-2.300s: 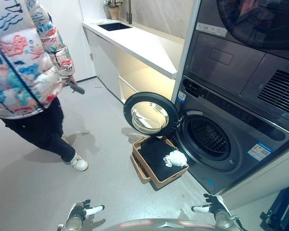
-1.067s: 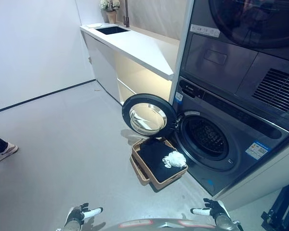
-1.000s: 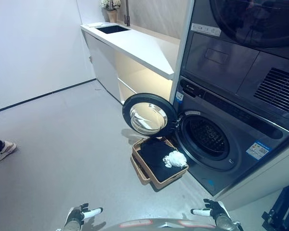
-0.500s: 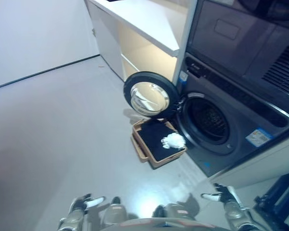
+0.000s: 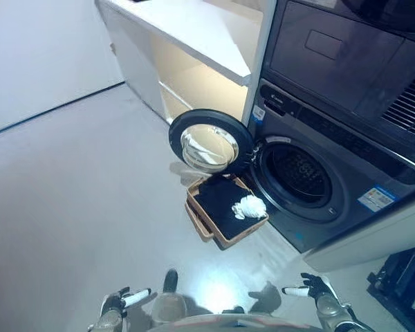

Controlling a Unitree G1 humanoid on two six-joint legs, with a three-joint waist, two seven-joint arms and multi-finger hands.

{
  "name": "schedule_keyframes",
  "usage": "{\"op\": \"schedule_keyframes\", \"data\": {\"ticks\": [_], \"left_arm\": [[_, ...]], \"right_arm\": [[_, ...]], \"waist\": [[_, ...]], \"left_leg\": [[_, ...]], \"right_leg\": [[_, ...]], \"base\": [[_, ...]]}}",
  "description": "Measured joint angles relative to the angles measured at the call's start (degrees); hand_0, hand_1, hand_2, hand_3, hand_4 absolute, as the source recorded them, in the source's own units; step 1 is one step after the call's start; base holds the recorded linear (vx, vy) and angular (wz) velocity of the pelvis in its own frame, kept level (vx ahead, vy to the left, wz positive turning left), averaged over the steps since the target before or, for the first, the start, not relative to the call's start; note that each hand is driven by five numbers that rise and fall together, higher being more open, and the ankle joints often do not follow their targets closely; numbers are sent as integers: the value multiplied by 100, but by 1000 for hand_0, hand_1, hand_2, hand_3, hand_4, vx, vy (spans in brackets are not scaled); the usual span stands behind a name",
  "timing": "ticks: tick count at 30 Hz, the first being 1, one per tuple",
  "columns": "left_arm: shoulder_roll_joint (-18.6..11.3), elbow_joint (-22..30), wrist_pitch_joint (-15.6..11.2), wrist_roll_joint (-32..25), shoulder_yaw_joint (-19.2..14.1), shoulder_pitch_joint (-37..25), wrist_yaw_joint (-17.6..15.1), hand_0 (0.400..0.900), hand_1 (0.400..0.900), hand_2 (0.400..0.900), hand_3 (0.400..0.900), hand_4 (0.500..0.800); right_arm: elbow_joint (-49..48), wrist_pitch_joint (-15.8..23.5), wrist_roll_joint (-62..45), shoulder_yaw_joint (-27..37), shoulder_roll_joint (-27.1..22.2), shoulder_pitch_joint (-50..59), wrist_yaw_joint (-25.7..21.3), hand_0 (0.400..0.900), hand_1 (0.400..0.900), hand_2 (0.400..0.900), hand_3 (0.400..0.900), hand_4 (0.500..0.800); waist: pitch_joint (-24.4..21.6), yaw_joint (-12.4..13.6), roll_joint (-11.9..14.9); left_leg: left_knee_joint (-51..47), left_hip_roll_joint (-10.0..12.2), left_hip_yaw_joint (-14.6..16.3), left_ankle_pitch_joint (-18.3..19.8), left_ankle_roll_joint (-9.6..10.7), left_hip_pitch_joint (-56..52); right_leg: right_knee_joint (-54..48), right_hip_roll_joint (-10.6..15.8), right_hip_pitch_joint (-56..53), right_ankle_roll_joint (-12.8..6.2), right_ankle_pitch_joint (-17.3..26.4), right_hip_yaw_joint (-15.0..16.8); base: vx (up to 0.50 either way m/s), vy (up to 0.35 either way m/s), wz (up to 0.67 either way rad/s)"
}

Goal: Put the clothes in the basket into the washing machine.

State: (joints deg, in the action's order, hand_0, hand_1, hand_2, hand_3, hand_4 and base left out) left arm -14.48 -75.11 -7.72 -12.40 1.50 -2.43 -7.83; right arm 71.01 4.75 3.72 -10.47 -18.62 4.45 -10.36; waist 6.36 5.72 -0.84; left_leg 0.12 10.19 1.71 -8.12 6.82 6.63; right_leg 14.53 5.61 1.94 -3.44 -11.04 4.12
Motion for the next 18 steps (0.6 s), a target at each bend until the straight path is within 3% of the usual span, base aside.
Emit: {"op": "schedule_keyframes", "data": {"ticks": [2,3,4,6,11,13,15,16,18], "left_arm": [[-271,74,-50,1,37,-359,-84,900,900,900,900,800],[-414,143,-120,2,54,-536,-140,900,900,900,900,800],[-503,190,-151,2,55,-728,-187,900,900,900,900,800],[-587,219,-159,6,56,-941,-200,900,900,900,900,800],[-535,167,-140,7,161,-889,-178,900,900,900,900,800],[-437,35,-115,5,161,-810,-174,900,900,900,900,800],[-336,-50,-91,4,160,-680,-163,900,900,900,900,800],[-291,-86,-88,4,168,-624,-159,900,900,900,900,800],[-309,-100,-90,5,218,-570,-158,900,900,900,900,800]], "right_arm": [[-77,-10,22,-112,142,-7,15,900,900,900,900,800],[-87,9,27,-150,206,29,14,900,900,900,900,800],[-123,20,37,-163,229,186,22,900,900,900,900,800],[-133,19,39,-167,225,355,17,900,900,900,900,800],[-193,17,94,-167,186,690,-55,900,900,900,900,800],[-194,-13,94,-159,172,653,-74,900,900,900,900,800],[-179,-63,91,-154,174,594,-87,900,900,900,900,800],[-160,-106,89,-149,169,576,-90,900,900,900,900,800],[-150,-106,81,-149,205,422,-92,900,900,900,900,800]], "waist": [[-136,-11,294],[-139,-17,391],[-129,2,430],[-126,33,443],[-123,-6,670],[-142,-10,751],[-144,-5,747],[-129,-17,713],[-156,-51,667]], "left_leg": [[184,-370,-32,87,-136,300],[277,-482,-78,111,-164,456],[323,-536,-109,131,-159,586],[382,-567,-175,151,-138,682],[681,-788,-180,474,-212,894],[844,-928,-166,560,-332,1017],[918,-1057,-84,650,-532,1035],[965,-1092,-87,711,-644,1028],[920,-1311,-20,733,-847,957]], "right_leg": [[-90,679,-86,-238,42,-10],[-406,857,-239,-560,271,-1],[-725,883,-345,-783,402,-29],[-971,911,-424,-957,503,-175],[-899,1110,-308,-913,566,-306],[-800,1222,-153,-693,715,-272],[-664,1311,-32,-340,995,-174],[-348,1376,119,-255,1078,-127],[49,1471,236,-265,1381,-3]], "base": [[111,111,31],[129,92,30],[142,98,23],[160,121,10],[159,168,-8],[172,221,-12],[175,286,2],[163,311,10],[177,297,9]]}}
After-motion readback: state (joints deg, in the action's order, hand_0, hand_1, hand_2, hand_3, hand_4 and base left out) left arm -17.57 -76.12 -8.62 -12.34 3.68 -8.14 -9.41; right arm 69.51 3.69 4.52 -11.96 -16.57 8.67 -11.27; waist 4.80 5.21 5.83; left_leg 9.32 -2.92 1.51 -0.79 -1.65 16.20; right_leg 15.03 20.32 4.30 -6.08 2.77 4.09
